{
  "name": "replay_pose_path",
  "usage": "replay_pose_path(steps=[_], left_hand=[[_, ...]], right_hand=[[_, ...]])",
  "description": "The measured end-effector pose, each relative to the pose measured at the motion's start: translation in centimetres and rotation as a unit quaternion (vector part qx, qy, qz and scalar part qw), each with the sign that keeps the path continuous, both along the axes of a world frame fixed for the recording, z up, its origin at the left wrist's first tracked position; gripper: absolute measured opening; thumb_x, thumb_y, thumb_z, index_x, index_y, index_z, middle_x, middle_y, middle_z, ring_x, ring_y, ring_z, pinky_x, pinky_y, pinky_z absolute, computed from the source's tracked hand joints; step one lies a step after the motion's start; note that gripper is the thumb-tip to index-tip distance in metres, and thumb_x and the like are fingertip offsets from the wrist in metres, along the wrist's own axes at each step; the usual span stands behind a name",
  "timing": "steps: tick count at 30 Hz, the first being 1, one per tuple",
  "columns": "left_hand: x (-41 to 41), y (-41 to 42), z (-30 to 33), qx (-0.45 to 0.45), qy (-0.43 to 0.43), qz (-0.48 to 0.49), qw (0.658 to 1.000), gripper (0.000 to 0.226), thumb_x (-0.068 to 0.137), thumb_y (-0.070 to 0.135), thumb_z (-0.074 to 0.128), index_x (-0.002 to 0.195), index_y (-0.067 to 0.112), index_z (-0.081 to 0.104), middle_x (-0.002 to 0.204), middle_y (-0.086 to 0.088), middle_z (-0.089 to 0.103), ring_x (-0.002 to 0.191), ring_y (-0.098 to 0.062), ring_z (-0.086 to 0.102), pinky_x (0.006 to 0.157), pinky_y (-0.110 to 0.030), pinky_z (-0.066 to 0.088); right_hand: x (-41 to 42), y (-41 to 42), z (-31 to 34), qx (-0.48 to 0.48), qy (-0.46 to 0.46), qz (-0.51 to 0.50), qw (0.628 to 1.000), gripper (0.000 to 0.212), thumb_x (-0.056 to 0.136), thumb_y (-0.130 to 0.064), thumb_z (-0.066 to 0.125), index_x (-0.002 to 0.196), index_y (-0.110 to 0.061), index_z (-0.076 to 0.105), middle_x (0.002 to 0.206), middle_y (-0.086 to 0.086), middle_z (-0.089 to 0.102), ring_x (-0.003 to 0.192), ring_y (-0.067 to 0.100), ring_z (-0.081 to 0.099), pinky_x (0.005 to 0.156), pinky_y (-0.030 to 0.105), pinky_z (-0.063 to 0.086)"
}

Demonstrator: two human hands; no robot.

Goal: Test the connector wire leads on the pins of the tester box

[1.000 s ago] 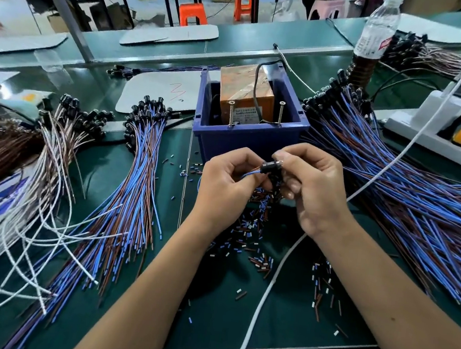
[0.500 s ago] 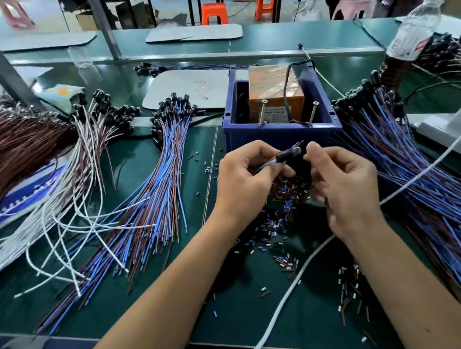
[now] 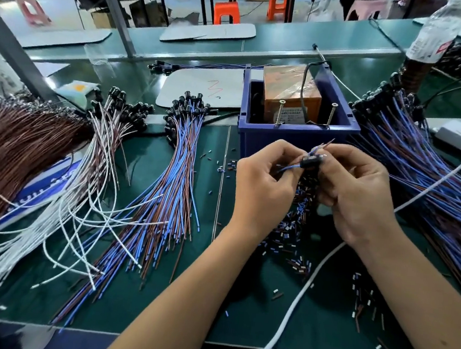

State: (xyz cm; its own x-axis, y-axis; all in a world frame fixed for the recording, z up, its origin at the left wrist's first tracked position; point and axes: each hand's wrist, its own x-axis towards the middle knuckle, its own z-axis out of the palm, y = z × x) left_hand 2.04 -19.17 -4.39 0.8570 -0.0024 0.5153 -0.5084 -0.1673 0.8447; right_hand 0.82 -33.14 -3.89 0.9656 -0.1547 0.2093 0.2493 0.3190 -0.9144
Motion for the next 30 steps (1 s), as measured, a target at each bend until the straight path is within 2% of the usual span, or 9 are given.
replay_pose_path(steps=[2, 4, 5, 8, 11, 15, 19, 22, 30], left_hand=[[0.0, 0.0, 0.2, 0.011, -0.066, 0.056, 0.996, 0.015, 0.089, -0.005, 0.067, 0.089, 0.007, 0.075, 0.082, 0.002, 0.073, 0.079, -0.016, 0.069, 0.07, -0.038, 0.057], [0.1, 0.2, 0.3, -0.011, -0.108, 0.112, 0.988, 0.014, 0.09, -0.006, 0.068, 0.087, 0.006, 0.075, 0.083, 0.001, 0.073, 0.079, -0.018, 0.069, 0.068, -0.039, 0.056], [0.1, 0.3, 0.4, -0.029, -0.116, 0.133, 0.984, 0.012, 0.092, -0.004, 0.068, 0.088, 0.006, 0.074, 0.081, 0.0, 0.072, 0.076, -0.017, 0.068, 0.066, -0.037, 0.054], [0.2, 0.6, 0.6, -0.082, -0.111, 0.175, 0.975, 0.006, 0.099, 0.01, 0.068, 0.094, 0.009, 0.072, 0.074, 0.002, 0.073, 0.065, -0.011, 0.068, 0.061, -0.023, 0.047], [0.5, 0.8, 0.9, -0.128, -0.061, 0.195, 0.97, 0.005, 0.1, 0.015, 0.067, 0.1, 0.02, 0.065, 0.072, 0.002, 0.075, 0.067, -0.013, 0.072, 0.065, -0.023, 0.047], [1.0, 0.9, 1.1, -0.151, -0.019, 0.193, 0.969, 0.005, 0.099, 0.01, 0.067, 0.098, 0.015, 0.068, 0.07, 0.0, 0.074, 0.07, -0.014, 0.074, 0.071, -0.02, 0.051], [1.5, 0.8, 0.9, -0.135, -0.018, 0.198, 0.971, 0.013, 0.098, 0.009, 0.067, 0.092, 0.02, 0.07, 0.068, 0.004, 0.073, 0.067, -0.012, 0.072, 0.071, -0.018, 0.051], [1.7, 0.8, 0.8, -0.123, -0.017, 0.192, 0.973, 0.009, 0.098, 0.01, 0.068, 0.094, 0.017, 0.072, 0.068, 0.004, 0.073, 0.066, -0.011, 0.072, 0.07, -0.02, 0.051], [1.7, 0.5, 0.8, -0.102, -0.027, 0.174, 0.979, 0.008, 0.098, 0.009, 0.068, 0.097, 0.013, 0.075, 0.069, 0.002, 0.074, 0.06, -0.01, 0.066, 0.064, -0.022, 0.048]], right_hand=[[0.3, -0.5, 0.0, 0.009, -0.012, 0.008, 1.0, 0.021, 0.101, -0.011, 0.064, 0.086, -0.023, 0.071, 0.08, 0.007, 0.065, 0.046, 0.009, 0.04, 0.042, 0.021, 0.036], [0.5, -1.0, 0.0, 0.023, -0.03, 0.014, 0.999, 0.021, 0.106, -0.011, 0.054, 0.09, -0.021, 0.062, 0.097, 0.012, 0.072, 0.046, 0.013, 0.038, 0.044, 0.022, 0.037], [0.7, -1.2, 0.0, 0.022, -0.04, 0.003, 0.999, 0.02, 0.107, -0.012, 0.053, 0.09, -0.021, 0.059, 0.099, 0.013, 0.073, 0.045, 0.014, 0.038, 0.044, 0.022, 0.037], [0.9, -1.4, -0.2, -0.055, -0.074, -0.099, 0.991, 0.018, 0.105, -0.016, 0.06, 0.089, -0.025, 0.065, 0.084, 0.009, 0.072, 0.044, 0.014, 0.042, 0.044, 0.024, 0.039], [1.2, -1.5, -0.3, -0.173, -0.106, -0.244, 0.948, 0.011, 0.101, -0.023, 0.067, 0.092, -0.026, 0.071, 0.074, -0.003, 0.071, 0.058, 0.011, 0.061, 0.058, 0.027, 0.049], [1.3, -1.1, -0.1, -0.249, -0.142, -0.328, 0.9, 0.009, 0.101, -0.021, 0.067, 0.099, -0.021, 0.076, 0.077, -0.007, 0.071, 0.069, 0.01, 0.069, 0.067, 0.023, 0.053], [1.6, -0.6, 0.1, -0.29, -0.144, -0.351, 0.879, 0.018, 0.102, -0.02, 0.066, 0.109, -0.012, 0.08, 0.087, -0.001, 0.077, 0.077, 0.012, 0.072, 0.072, 0.024, 0.056], [1.6, -0.3, 0.2, -0.315, -0.156, -0.348, 0.869, 0.02, 0.102, -0.018, 0.065, 0.111, -0.008, 0.08, 0.092, 0.003, 0.079, 0.083, 0.01, 0.074, 0.077, 0.024, 0.058], [1.5, -0.2, 0.4, -0.309, -0.149, -0.348, 0.873, 0.021, 0.103, -0.019, 0.063, 0.112, -0.009, 0.08, 0.093, 0.003, 0.078, 0.084, 0.01, 0.074, 0.077, 0.026, 0.059]])
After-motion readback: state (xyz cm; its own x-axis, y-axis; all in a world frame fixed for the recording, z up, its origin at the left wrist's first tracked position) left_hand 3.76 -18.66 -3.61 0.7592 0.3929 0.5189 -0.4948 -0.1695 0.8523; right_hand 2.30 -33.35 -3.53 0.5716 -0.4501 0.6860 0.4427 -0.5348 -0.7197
